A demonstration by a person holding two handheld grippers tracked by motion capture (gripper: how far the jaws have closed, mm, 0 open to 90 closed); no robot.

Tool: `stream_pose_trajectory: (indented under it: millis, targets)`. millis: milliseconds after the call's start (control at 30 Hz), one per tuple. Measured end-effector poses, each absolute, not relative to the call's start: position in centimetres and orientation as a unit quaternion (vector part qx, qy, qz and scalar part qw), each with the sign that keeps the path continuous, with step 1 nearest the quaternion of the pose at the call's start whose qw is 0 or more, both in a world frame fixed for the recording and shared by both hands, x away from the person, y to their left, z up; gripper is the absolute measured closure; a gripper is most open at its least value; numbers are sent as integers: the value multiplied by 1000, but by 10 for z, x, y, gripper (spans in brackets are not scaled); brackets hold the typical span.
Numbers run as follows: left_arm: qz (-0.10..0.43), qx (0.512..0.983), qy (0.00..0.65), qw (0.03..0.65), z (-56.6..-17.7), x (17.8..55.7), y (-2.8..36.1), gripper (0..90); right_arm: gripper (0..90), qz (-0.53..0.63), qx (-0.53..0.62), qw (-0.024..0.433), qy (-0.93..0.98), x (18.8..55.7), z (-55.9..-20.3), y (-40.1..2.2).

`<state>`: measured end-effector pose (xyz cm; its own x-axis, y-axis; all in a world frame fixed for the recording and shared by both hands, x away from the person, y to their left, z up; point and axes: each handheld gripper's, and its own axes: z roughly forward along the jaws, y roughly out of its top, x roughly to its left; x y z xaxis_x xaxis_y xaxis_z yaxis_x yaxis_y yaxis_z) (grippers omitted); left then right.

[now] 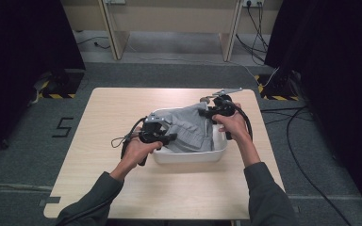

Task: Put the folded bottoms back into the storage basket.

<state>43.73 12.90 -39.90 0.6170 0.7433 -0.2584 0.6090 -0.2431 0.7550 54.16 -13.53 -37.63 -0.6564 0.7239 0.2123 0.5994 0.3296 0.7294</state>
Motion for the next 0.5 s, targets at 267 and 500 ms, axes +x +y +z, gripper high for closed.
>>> stream_pose_trajectory:
  millis: [267,500]
  targets:
    - [64,791,441,420,-408,442,131,677,674,393,409,71,821,543,-387,-127]
    - [53,801,442,400,-415,444,129,667,673,384,421,69,819,543,-395,-133]
